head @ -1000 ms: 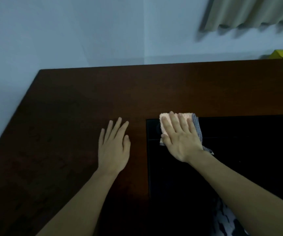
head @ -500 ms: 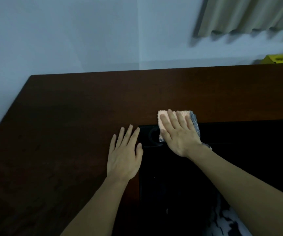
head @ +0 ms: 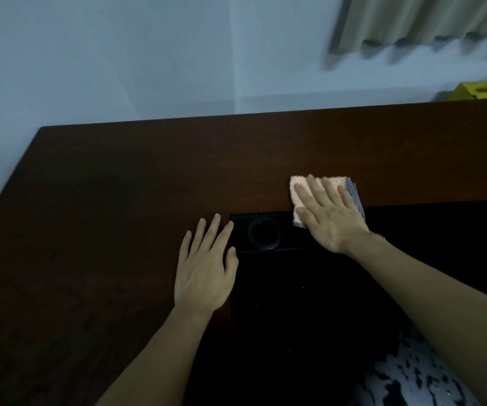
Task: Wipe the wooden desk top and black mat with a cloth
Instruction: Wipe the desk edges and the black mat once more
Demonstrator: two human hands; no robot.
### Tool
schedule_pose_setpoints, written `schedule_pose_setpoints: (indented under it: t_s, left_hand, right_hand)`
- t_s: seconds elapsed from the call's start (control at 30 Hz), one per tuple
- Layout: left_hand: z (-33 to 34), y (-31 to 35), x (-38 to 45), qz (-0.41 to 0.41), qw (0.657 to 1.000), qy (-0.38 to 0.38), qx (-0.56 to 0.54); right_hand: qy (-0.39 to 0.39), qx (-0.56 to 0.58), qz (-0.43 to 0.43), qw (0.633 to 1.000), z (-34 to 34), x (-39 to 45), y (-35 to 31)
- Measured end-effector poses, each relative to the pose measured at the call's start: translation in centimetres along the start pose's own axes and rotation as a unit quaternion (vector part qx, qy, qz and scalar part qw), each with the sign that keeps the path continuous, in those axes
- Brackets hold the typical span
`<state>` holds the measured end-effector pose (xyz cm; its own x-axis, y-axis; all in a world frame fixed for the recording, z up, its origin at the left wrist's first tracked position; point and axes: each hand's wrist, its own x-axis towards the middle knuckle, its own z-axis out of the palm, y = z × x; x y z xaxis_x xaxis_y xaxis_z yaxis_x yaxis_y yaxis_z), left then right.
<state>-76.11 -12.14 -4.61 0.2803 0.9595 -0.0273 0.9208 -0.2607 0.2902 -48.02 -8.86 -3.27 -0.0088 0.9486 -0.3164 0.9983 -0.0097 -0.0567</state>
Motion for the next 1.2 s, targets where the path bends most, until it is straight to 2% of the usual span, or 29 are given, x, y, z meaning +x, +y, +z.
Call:
schedule_pose_setpoints:
  t_s: [0.1, 0.2, 0.33, 0.43, 0.47, 0.53, 0.6, 0.67, 0.8, 0.9, 1.0, 1.07, 1.2]
  left_hand:
    - [0.1, 0.1, 0.1, -0.005, 1.000, 0.003, 0.005]
    - [0.0, 0.2, 0.1, -0.005, 1.000, -0.002, 0.006]
    - [-0.3, 0.5, 0.0, -0.010, 1.000, -0.013, 0.010]
    - [-0.2, 0.5, -0.1, -0.011, 1.000, -0.015, 0.014]
    - [-0.1, 0.4, 0.0, -0.012, 1.000, -0.016, 0.014]
    - [0.1, 0.2, 0.1, -0.011, 1.000, -0.016, 0.014]
    - [0.2, 0.2, 0.0, -0.009, 1.000, -0.007, 0.011]
    - [0.0, 0.4, -0.1, -0.013, 1.000, 0.010, 0.012]
    - [-0.5, 0.9, -0.5, -0.028, 0.997, 0.043, 0.051]
    - [-0.7, 1.1, -0.5, -0.017, 0.996, 0.040, 0.079]
    - [-0.8, 1.9, -0.6, -0.013, 0.995, 0.037, 0.095]
    - [-0.9, 3.3, -0.5, -0.013, 0.997, 0.028, 0.068]
    - [0.3, 7.7, 1.0, 0.019, 0.999, -0.016, -0.022]
  right_hand:
    - [0.003, 0.017, 0.018, 1.000, -0.3, 1.1, -1.2]
    - [0.005, 0.010, -0.006, 1.000, 0.6, -1.1, -2.4]
    - [0.000, 0.015, -0.086, 0.996, 2.3, -7.9, -4.2]
    - [-0.005, -0.010, -0.148, 0.989, 2.7, -9.0, -2.2]
    - [0.014, -0.022, -0.147, 0.989, 2.6, -8.0, -1.0]
    - [0.039, -0.039, -0.089, 0.994, 2.0, -4.8, 1.6]
    - [0.029, -0.024, -0.006, 0.999, 1.0, -1.5, 3.7]
    - [0.011, -0.010, 0.029, 0.999, 0.1, 0.6, 3.8]
    - [0.008, -0.017, 0.015, 1.000, 0.8, -1.7, 0.4]
    - [0.013, -0.015, -0.067, 0.998, 2.5, -8.0, -2.1]
    - [-0.034, -0.003, -0.131, 0.991, 3.0, -12.0, -0.4]
    - [-0.025, -0.016, -0.116, 0.993, 2.6, -10.8, 2.5]
    - [-0.007, -0.004, 0.016, 1.000, 0.9, -4.6, 7.5]
